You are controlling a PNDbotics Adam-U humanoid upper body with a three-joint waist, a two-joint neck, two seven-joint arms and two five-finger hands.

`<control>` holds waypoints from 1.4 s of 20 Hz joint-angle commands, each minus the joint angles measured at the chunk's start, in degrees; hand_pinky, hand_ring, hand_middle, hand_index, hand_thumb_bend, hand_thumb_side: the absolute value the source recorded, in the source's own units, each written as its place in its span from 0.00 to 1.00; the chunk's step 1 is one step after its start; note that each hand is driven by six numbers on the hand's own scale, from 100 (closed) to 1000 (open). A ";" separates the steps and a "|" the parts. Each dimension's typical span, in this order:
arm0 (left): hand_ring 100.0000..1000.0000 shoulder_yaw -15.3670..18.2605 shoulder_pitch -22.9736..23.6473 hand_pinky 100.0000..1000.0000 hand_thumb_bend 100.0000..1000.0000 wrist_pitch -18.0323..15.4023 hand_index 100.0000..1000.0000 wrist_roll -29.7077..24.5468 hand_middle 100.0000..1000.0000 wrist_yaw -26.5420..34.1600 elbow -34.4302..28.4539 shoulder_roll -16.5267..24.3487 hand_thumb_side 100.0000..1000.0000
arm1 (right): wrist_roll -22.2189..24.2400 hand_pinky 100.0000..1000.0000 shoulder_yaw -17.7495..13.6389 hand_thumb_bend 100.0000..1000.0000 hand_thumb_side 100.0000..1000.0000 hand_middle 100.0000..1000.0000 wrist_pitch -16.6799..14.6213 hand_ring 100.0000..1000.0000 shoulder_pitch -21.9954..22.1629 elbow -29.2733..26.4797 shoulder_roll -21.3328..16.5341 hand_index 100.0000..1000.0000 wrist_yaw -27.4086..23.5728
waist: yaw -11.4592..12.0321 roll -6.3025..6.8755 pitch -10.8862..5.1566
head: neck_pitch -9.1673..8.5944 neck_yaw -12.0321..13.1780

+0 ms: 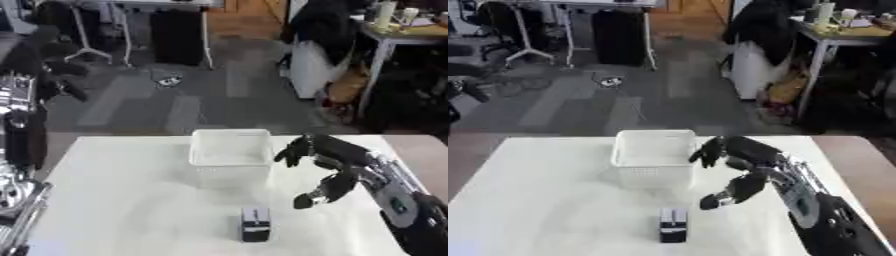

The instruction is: Pick up objects on the table and place them in the box.

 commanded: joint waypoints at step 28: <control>0.56 0.26 -1.38 0.31 0.17 -0.12 0.86 -0.19 0.65 -0.40 -0.39 0.93 1.00 | 0.87 0.63 0.50 0.83 1.00 0.54 1.13 0.49 0.57 7.93 9.12 0.81 9.10 | 0.70 0.27 -0.23 | -4.30 -4.03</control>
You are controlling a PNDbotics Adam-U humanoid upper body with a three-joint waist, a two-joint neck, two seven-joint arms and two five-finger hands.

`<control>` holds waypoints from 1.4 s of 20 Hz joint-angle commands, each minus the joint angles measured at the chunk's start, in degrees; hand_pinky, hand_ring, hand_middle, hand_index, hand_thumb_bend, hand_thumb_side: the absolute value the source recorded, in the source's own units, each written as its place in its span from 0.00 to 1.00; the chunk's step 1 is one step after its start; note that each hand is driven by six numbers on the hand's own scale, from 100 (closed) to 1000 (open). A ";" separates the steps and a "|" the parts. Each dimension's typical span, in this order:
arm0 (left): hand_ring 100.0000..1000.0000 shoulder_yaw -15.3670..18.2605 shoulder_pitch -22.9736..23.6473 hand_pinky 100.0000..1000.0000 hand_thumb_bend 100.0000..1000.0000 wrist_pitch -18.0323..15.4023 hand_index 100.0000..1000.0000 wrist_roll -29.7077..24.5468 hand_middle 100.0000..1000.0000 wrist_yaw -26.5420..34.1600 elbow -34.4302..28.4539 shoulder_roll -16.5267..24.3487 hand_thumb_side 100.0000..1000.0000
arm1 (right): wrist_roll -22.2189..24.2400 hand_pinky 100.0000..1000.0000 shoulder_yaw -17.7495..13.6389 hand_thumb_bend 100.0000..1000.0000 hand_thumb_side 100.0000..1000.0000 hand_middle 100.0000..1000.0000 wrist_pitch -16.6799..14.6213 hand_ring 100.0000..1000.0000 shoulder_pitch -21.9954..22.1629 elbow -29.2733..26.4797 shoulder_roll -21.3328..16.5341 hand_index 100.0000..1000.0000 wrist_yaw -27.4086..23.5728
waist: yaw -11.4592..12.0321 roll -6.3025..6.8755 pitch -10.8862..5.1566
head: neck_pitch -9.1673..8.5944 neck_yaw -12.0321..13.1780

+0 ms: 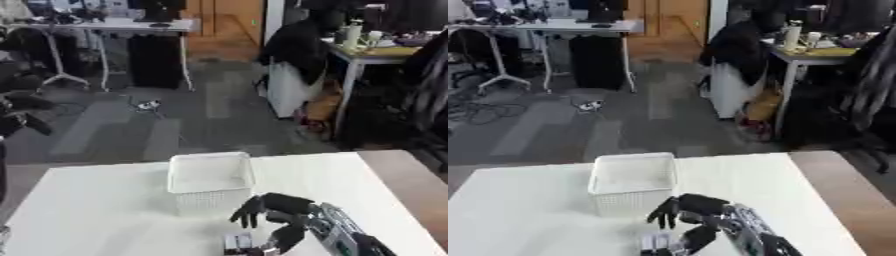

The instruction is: Pick up objects on the table and place them in the box.

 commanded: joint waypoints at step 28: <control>0.56 0.30 -0.84 0.31 0.17 -0.17 0.86 -0.19 0.65 -0.38 -0.22 0.96 1.00 | -25.39 0.72 -2.99 0.77 1.00 0.68 4.68 0.63 0.13 5.96 2.00 0.81 32.46 | -0.12 0.28 -0.57 | -0.21 -0.10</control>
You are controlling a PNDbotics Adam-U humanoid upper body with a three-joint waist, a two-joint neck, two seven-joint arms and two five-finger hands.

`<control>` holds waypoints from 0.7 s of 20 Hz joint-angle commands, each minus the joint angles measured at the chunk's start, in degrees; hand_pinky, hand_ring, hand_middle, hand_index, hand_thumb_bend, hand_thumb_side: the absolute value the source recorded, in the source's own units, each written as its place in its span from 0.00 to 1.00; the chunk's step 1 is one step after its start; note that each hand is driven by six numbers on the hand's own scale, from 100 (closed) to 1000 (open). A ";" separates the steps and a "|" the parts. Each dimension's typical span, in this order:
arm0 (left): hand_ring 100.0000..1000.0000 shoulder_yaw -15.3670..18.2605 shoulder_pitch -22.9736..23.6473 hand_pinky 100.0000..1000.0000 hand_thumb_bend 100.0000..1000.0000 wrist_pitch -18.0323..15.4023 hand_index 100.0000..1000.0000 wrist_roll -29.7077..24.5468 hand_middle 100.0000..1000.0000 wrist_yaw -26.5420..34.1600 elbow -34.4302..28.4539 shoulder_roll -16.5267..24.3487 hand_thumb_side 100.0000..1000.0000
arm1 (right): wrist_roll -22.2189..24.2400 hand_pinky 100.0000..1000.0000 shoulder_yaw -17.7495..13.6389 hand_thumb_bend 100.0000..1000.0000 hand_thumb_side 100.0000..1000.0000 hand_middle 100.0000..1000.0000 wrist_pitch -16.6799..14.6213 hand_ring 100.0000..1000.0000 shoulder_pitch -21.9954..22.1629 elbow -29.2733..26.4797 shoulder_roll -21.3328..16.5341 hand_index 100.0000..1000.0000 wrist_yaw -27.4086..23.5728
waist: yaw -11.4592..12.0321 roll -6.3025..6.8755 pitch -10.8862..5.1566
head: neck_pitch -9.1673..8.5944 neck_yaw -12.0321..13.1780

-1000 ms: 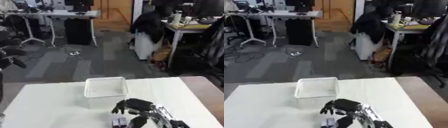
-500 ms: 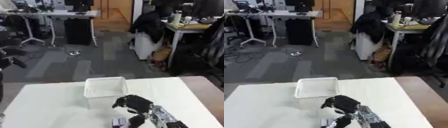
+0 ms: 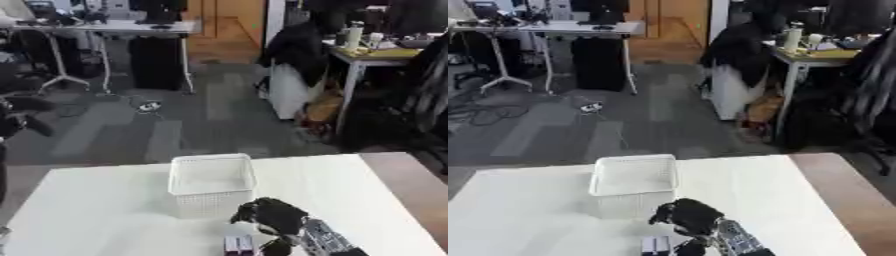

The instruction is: Pick up objects on the table and place them in the box.

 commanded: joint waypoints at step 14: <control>0.56 0.34 -0.78 0.31 0.17 -0.17 0.86 -0.13 0.65 -0.36 -0.51 0.86 1.00 | -6.65 0.59 -2.71 0.80 1.00 0.53 2.55 0.50 0.39 3.40 0.95 0.76 6.21 | -0.09 0.43 -0.38 | 0.35 0.13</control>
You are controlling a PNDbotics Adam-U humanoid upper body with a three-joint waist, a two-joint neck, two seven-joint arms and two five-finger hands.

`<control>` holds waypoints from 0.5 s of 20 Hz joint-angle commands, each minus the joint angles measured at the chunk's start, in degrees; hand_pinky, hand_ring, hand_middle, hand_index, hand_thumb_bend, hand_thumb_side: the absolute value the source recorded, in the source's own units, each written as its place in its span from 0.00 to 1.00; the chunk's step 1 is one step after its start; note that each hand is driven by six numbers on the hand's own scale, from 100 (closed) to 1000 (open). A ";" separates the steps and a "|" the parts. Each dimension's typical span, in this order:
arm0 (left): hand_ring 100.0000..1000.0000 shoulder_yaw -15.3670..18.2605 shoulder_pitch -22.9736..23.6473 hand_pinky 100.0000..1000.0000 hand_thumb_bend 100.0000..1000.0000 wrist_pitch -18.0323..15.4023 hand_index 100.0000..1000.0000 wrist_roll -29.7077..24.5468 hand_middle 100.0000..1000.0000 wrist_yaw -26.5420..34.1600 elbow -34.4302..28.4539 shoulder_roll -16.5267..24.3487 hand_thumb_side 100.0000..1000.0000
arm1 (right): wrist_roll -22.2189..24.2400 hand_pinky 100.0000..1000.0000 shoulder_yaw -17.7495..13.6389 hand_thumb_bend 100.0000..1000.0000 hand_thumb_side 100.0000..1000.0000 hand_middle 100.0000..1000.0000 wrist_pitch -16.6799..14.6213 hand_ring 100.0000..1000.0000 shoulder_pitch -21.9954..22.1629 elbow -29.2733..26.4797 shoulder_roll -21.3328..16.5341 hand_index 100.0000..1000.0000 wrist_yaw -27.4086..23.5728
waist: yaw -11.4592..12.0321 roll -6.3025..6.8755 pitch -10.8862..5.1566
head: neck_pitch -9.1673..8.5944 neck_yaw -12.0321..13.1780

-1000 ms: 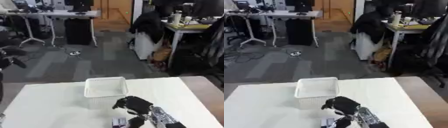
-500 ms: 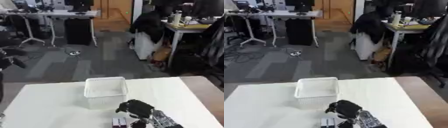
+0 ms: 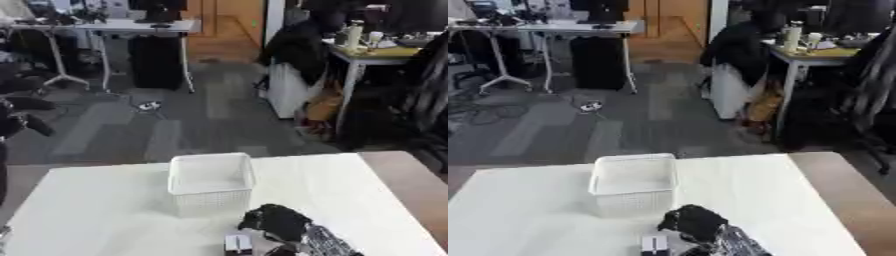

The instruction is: Pick up objects on the table and place them in the box.

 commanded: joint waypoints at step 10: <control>0.56 0.28 -0.99 0.31 0.17 -0.13 0.86 -0.18 0.65 -0.35 -0.63 0.65 1.00 | -5.61 0.54 -1.43 0.81 1.00 0.50 1.64 0.45 -0.66 2.39 3.18 0.74 0.23 | 0.27 0.26 -0.38 | -0.39 -0.03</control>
